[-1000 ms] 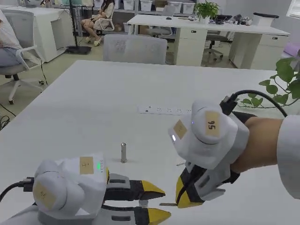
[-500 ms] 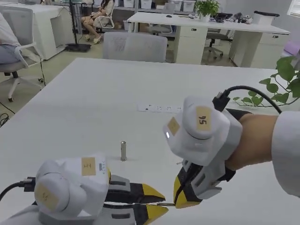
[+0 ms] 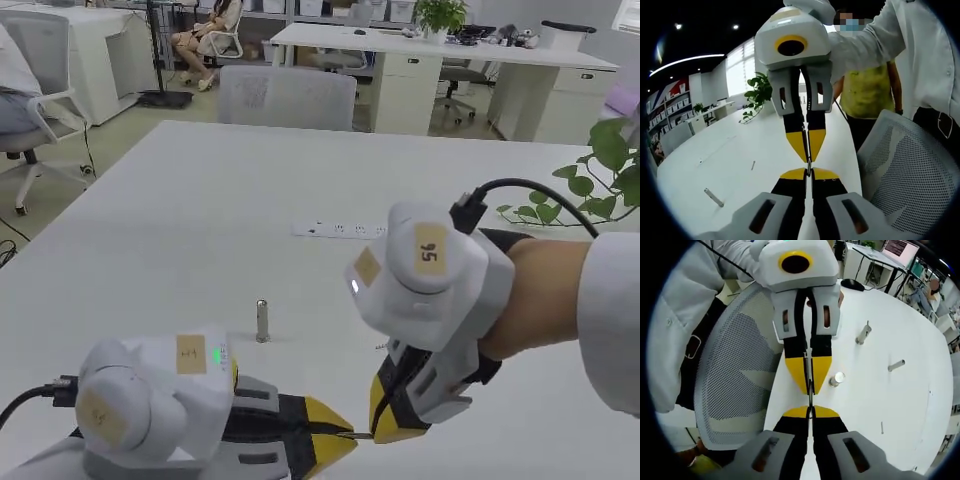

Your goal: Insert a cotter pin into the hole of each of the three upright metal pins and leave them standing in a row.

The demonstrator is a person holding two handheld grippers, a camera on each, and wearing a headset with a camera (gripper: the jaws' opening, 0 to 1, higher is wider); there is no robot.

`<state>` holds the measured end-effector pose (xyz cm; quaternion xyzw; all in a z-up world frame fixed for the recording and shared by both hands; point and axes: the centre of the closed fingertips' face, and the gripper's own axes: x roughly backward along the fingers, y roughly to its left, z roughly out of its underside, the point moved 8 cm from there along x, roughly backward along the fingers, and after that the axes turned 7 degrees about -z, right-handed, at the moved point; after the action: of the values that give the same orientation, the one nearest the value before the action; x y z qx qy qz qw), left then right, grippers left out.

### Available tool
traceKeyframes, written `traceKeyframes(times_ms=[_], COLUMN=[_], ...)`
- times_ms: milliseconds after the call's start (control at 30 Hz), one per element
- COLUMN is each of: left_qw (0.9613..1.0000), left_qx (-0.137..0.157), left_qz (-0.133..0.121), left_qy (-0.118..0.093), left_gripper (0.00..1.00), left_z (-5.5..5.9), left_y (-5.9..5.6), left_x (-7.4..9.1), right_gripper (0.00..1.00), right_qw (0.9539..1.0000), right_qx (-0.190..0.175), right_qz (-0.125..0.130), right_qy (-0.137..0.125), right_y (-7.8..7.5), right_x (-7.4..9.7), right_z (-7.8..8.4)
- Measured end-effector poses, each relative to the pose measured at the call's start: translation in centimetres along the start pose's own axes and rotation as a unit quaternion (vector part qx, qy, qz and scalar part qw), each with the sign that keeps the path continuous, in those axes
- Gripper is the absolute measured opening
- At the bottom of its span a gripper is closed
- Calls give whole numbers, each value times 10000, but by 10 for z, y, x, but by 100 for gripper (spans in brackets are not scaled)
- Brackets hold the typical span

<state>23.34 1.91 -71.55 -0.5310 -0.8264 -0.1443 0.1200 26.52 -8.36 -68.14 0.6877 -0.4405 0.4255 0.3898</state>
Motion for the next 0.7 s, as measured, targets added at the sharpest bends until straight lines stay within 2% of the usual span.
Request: traceKeyframes(times_ms=[333,633,700], left_qw=[9997,9997,9996], left_qx=[214,233,258], left_qz=[73,80,85], left_qy=[-25,-16,-35], left_gripper=[0,0,0], left_z=[-1,-1,-1], left_y=[0,3,3], left_x=[2,2,3], right_gripper=[3,5,5], right_qw=[10000,9997,9997], right_qx=[-26,172,115], right_qz=[-48,11,-8], right_qy=[-60,-166,-192], right_y=[1,-1,0], right_x=[0,2,3], right_z=[-1,-1,-1])
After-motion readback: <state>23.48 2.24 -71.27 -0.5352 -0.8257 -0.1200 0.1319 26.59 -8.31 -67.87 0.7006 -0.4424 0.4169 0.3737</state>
